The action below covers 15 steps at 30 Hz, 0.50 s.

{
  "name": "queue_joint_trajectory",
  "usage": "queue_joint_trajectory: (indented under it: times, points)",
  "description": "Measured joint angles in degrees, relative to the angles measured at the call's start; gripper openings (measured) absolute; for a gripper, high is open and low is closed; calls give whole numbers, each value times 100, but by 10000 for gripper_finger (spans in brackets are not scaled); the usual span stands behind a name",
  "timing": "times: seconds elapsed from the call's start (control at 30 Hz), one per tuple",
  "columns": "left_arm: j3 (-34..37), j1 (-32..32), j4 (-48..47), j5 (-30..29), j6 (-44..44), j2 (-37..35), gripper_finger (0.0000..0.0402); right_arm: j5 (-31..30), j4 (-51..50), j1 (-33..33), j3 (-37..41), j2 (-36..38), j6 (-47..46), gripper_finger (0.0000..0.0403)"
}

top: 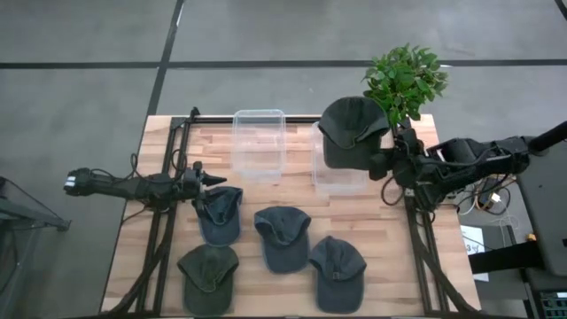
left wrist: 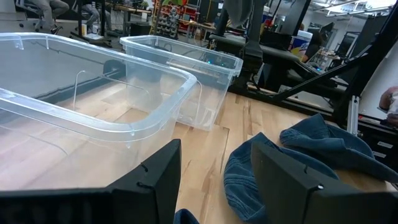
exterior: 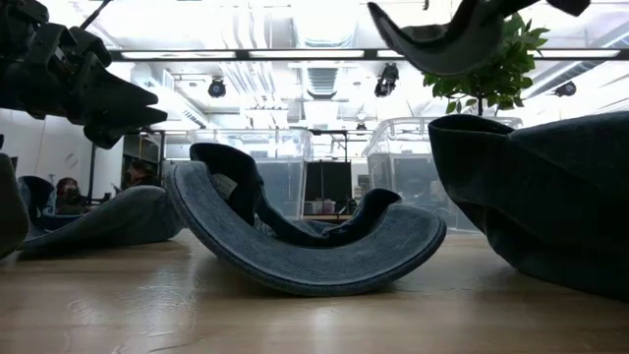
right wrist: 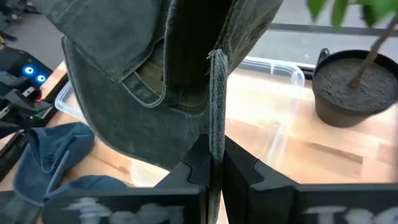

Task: Pick & Place hat
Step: Put the right green cap into the right transparent bin

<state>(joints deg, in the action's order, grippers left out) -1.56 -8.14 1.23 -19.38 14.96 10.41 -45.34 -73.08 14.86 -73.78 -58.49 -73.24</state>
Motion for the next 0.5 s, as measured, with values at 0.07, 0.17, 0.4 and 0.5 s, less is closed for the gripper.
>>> queue_joint_trajectory:
  times: [0.07, 0.17, 0.4, 0.5]
  points:
    - [0, 0, 0, 0, 0, 0, 187, 80, 147, -205, 26, -114, 228, 13]
    - [0, 0, 0, 0, 0, 1, 187, 212, 173, -555, 76, -296, 356, 13]
    - [0, 2, 0, 0, 0, 0, 187, 883, 485, -1331, 313, -620, 751, 13]
    - [0, 1, 0, 0, 0, 1, 187, 1067, 716, -1582, 409, -668, 928, 13]
